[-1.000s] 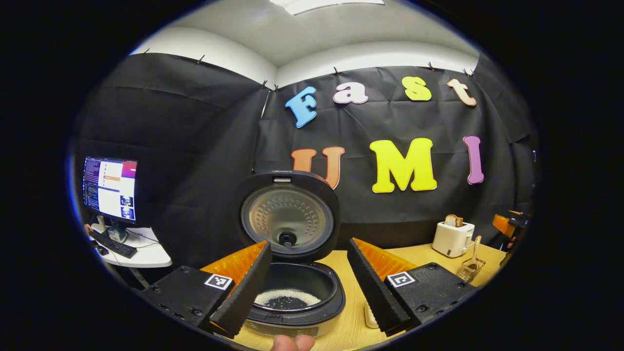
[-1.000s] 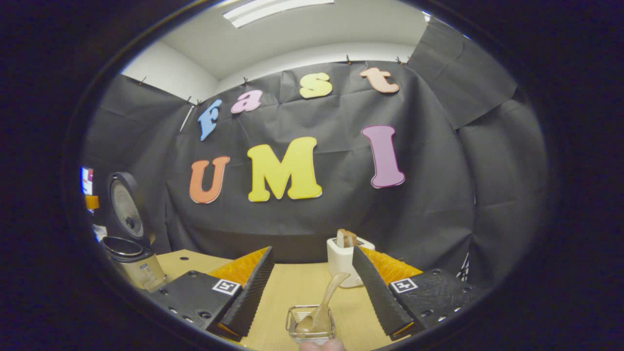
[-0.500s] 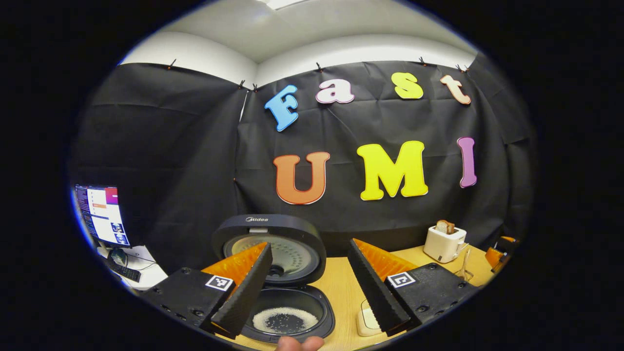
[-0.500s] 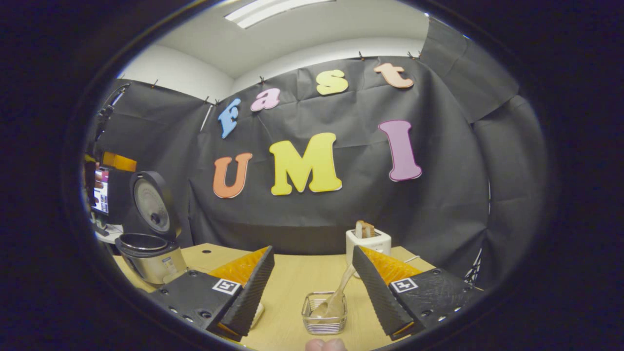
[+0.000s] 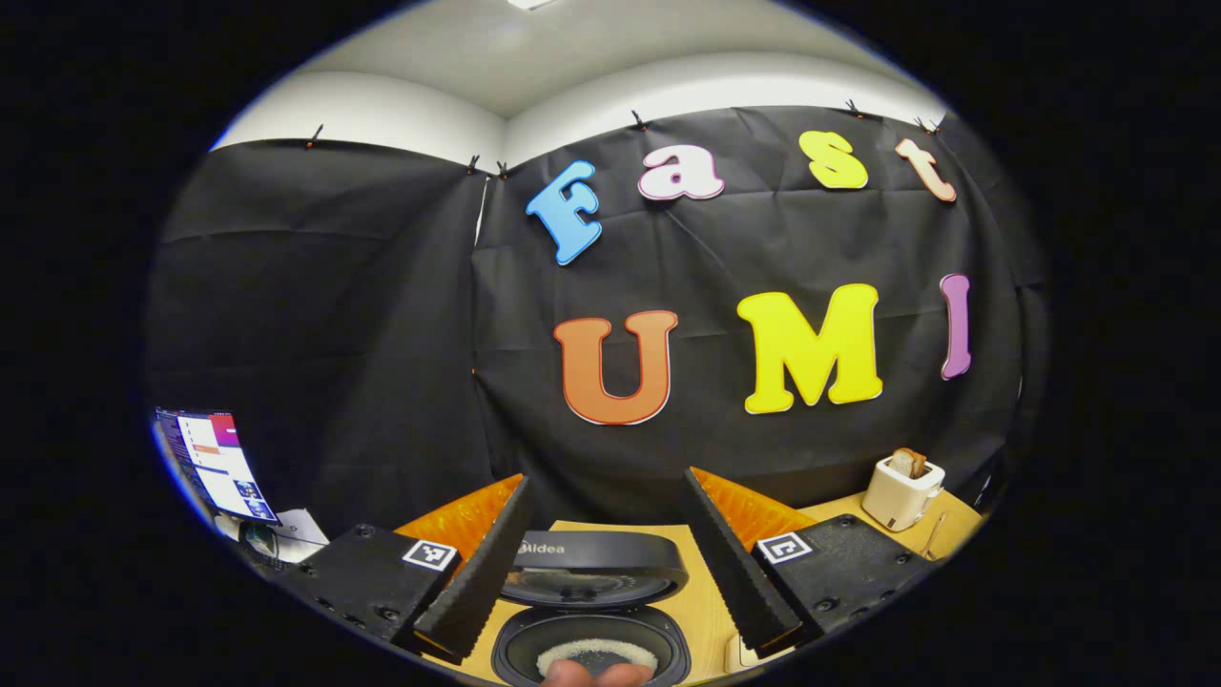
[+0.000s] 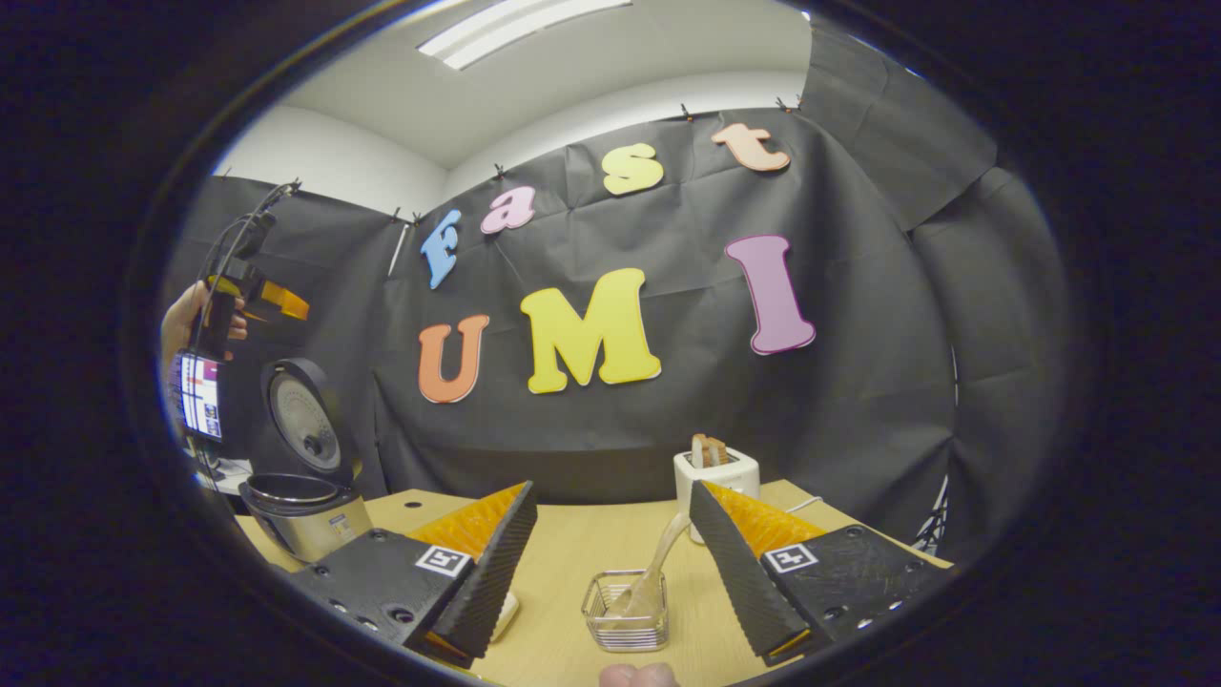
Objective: Close the left gripper, press the button to open the rice cooker; take a wooden spoon from the chopstick holder with the right hand, scoop a spoonful of rice and pour it into the rice cooker, then put the wooden spoon back into the chopstick holder.
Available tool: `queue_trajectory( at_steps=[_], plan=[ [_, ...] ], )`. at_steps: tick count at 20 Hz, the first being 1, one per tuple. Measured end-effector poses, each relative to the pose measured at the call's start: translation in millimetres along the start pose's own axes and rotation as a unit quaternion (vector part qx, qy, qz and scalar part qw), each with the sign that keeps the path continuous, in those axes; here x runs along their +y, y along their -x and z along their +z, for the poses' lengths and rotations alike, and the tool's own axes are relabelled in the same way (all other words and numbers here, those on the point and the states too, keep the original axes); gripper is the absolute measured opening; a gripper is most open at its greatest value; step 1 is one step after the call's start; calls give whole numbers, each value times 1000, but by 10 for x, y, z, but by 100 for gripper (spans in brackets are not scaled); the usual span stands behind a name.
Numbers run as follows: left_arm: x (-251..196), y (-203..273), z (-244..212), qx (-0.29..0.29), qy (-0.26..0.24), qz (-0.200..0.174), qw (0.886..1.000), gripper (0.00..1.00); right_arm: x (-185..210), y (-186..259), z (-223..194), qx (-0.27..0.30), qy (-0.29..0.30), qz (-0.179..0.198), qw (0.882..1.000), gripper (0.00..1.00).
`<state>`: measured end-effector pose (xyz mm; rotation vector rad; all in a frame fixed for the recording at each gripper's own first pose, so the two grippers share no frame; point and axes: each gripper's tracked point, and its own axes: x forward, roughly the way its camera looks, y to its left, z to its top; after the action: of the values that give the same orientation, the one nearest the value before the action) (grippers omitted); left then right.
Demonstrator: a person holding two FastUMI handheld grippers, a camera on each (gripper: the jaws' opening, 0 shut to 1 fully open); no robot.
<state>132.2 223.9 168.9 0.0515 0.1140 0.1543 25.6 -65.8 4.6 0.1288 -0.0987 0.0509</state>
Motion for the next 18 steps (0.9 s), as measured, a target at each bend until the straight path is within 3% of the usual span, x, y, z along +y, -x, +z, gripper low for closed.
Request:
queue_trajectory(
  at_steps=[2,4,5,6,10,12,13,15,16,18],
  plan=[
    [183,-202,-84,22,-6,18,1000,97,-54,17,-9,-3,-8,-4,1000,95],
    [185,-333,-222,57,17,6,998,96,-103,45,-31,-3,-16,-10,1000,95],
    [199,-385,-279,74,26,2,997,92,-114,53,-47,-2,-18,-11,1000,91],
    [238,-448,-317,84,30,2,996,94,-119,71,-45,-3,-20,-13,1000,95],
    [213,-531,-571,141,34,-9,989,89,-131,73,-44,-4,-24,-16,1000,95],
    [243,-534,-590,146,32,-9,989,87,-132,111,-50,-8,-25,-16,1000,91],
    [262,-524,-605,148,31,-6,988,86,-131,109,-57,-9,-26,-16,999,95],
    [287,-459,-674,159,26,-8,987,86,-108,119,-102,-5,-27,-14,1000,91],
    [273,-427,-656,152,26,-14,988,86,-86,139,-121,-2,-27,-13,1000,96],
    [260,-339,-705,156,29,-19,987,86,5,157,-155,2,-27,-3,1000,95]
  ],
)
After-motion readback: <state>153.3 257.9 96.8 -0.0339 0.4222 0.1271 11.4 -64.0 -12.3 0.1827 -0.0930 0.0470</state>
